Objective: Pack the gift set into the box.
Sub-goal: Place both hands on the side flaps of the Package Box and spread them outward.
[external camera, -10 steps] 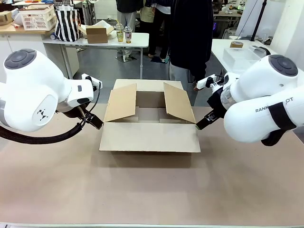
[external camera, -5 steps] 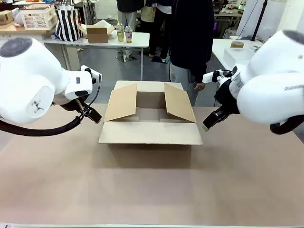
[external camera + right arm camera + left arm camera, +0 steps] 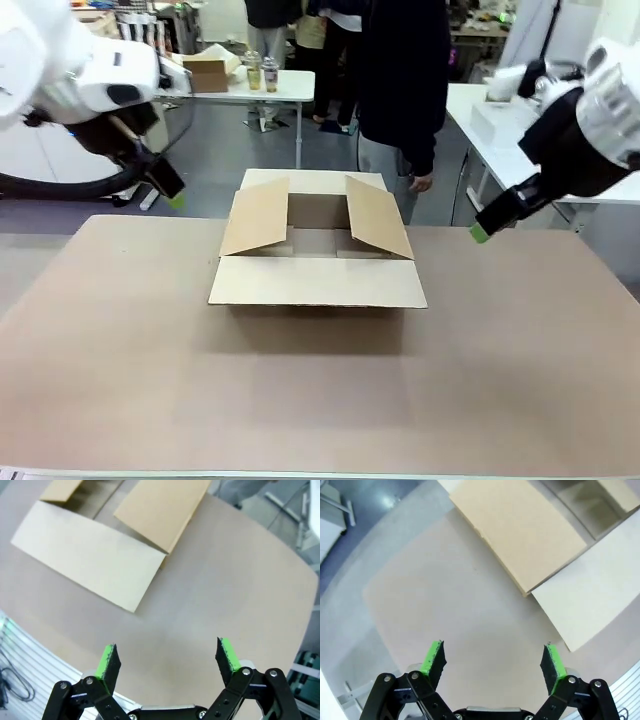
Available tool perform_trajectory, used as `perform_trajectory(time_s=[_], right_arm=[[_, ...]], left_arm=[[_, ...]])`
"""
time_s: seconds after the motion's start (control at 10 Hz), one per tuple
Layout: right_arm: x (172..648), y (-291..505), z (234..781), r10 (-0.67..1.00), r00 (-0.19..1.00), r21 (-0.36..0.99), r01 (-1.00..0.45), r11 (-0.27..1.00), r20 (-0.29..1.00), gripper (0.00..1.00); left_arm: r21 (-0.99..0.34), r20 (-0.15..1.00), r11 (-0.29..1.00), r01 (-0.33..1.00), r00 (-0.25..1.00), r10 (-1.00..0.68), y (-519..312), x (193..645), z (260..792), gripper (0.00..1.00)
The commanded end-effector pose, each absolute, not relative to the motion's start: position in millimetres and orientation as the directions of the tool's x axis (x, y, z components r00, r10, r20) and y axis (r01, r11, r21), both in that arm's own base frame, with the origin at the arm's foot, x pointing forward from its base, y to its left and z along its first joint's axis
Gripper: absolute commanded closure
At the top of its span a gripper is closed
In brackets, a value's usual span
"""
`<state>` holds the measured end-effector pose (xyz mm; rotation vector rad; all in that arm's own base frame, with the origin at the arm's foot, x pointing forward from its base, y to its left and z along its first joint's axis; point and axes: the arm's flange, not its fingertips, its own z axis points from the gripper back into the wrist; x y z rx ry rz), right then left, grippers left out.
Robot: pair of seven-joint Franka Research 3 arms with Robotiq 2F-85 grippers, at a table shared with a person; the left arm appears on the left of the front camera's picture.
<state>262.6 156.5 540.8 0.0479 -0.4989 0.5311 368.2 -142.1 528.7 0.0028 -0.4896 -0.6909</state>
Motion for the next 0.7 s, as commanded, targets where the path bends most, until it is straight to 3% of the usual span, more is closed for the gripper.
perform_trajectory(time_s=[0.0, 0.1, 0.2, 0.3, 0.4, 0.5, 0.6], right_arm=[[255.9, 156.7, 549.5, 0.470, 0.733, -0.096, -0.491, 0.866, 0.492, 0.00], [265.7, 138.4, 545.7, 0.359, 0.755, 0.145, -0.509, 0.849, 0.548, 0.00], [259.0, 106.9, 553.8, 0.202, 0.763, 0.365, -0.501, 0.784, 0.614, 0.00], [252.4, 81.2, 557.5, 0.047, 0.811, 0.573, -0.451, 0.684, 0.583, 0.00], [248.1, 63.9, 559.0, -0.059, 0.829, 0.713, -0.440, 0.546, 0.557, 0.00], [246.5, 55.3, 555.2, -0.145, 0.816, 0.684, -0.356, 0.636, 0.559, 0.00], [249.2, 62.5, 551.8, -0.101, 0.830, 0.624, -0.326, 0.710, 0.549, 0.00]], left_arm=[[0.158, 0.426, 0.772, 0.615, 0.663, -0.616, -136.9, 367.9, 537.0, 0.00], [0.262, 0.146, 0.750, 0.607, 0.743, -0.653, -136.1, 362.3, 532.9, 0.00], [0.311, -0.056, 0.763, 0.566, 0.813, -0.580, -150.5, 375.7, 553.0, 0.00], [0.363, -0.250, 0.777, 0.514, 0.857, -0.451, -171.2, 401.6, 570.1, 0.00], [0.419, -0.352, 0.766, 0.487, 0.865, -0.358, -186.2, 424.2, 575.6, 0.00], [0.377, -0.151, 0.848, 0.373, 0.928, -0.341, -184.9, 424.9, 569.2, 0.00], [0.391, -0.047, 0.788, 0.476, 0.865, -0.500, -150.9, 386.9, 552.8, 0.00]])
